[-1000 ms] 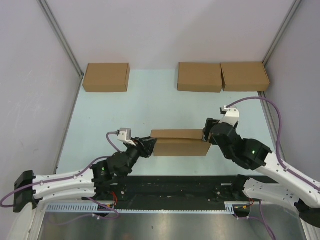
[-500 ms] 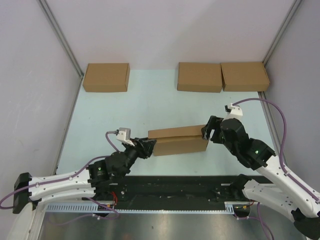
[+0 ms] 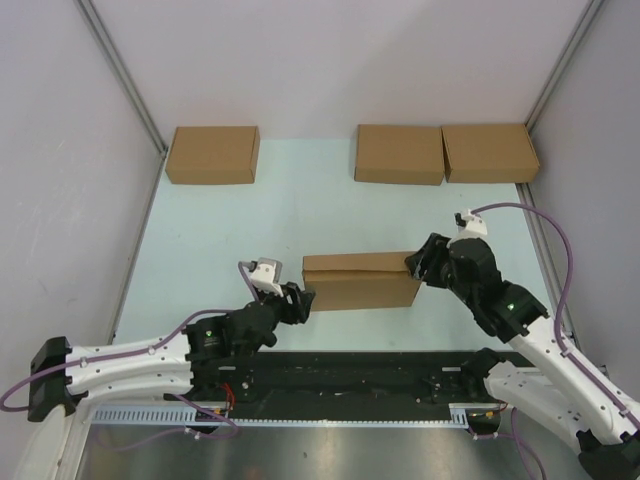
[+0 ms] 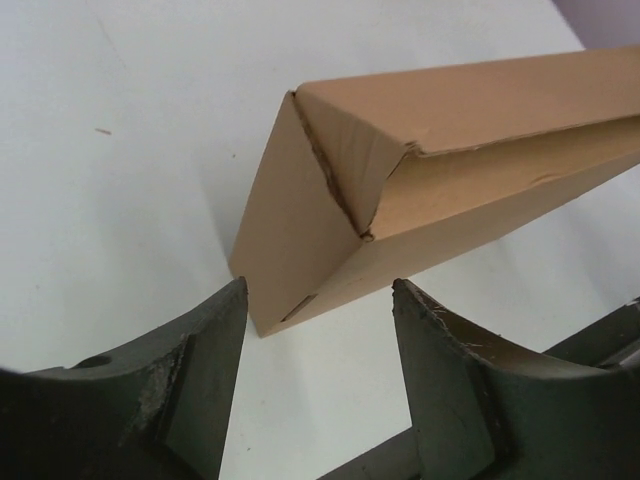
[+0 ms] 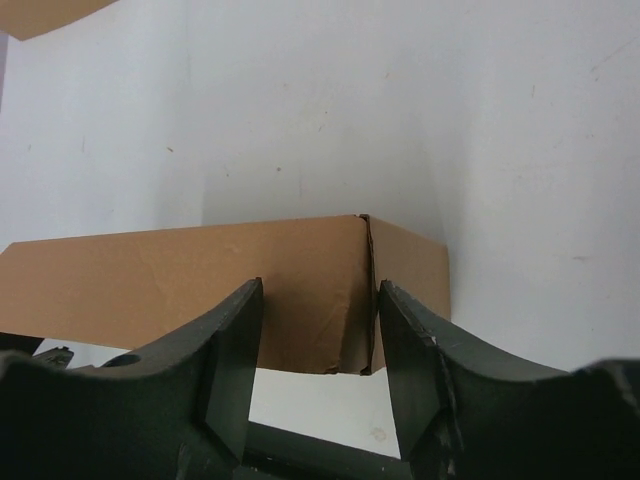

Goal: Fold the paper box

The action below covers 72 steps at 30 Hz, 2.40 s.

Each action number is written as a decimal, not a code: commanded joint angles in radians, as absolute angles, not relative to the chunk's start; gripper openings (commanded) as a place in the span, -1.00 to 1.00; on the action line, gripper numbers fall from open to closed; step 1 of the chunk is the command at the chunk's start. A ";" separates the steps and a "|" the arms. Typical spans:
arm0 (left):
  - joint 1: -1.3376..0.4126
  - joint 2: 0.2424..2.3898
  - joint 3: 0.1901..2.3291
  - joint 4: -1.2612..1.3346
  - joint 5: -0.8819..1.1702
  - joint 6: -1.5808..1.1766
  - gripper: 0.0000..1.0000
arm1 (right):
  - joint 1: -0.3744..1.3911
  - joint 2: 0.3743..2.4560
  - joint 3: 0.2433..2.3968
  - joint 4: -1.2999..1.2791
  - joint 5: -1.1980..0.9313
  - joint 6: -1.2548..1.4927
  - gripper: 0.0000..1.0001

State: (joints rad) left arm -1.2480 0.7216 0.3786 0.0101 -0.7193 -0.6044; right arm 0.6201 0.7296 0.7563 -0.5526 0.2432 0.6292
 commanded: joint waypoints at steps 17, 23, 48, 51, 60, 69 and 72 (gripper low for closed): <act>-1.255 0.497 0.502 -0.345 -0.827 -0.692 0.71 | 0.586 0.690 0.655 -0.571 0.209 0.618 -0.01; -1.253 0.347 0.454 -0.233 -0.828 -0.649 0.91 | 0.583 0.678 0.655 -0.572 0.210 0.611 0.11; -0.637 0.661 0.364 0.307 0.232 -0.903 0.97 | 0.572 0.675 0.653 -0.565 0.167 0.597 0.29; -0.627 0.678 0.357 0.313 0.247 -0.920 0.91 | 0.572 0.675 0.647 -0.563 0.166 0.597 0.29; -0.609 0.744 0.319 0.350 0.282 -0.959 0.49 | 0.571 0.666 0.634 -0.555 0.161 0.600 0.29; -0.589 0.764 0.290 0.370 0.296 -0.976 0.21 | 0.571 0.663 0.635 -0.558 0.164 0.600 0.29; -0.583 0.772 0.278 0.379 0.304 -0.979 0.10 | 0.571 0.664 0.635 -0.558 0.166 0.600 0.29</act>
State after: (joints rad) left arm -0.5907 0.7574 0.3023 0.3511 0.2424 -0.9527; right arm 0.5686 0.6575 0.6601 -0.4728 0.1997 0.6277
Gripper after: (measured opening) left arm 0.580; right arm 0.645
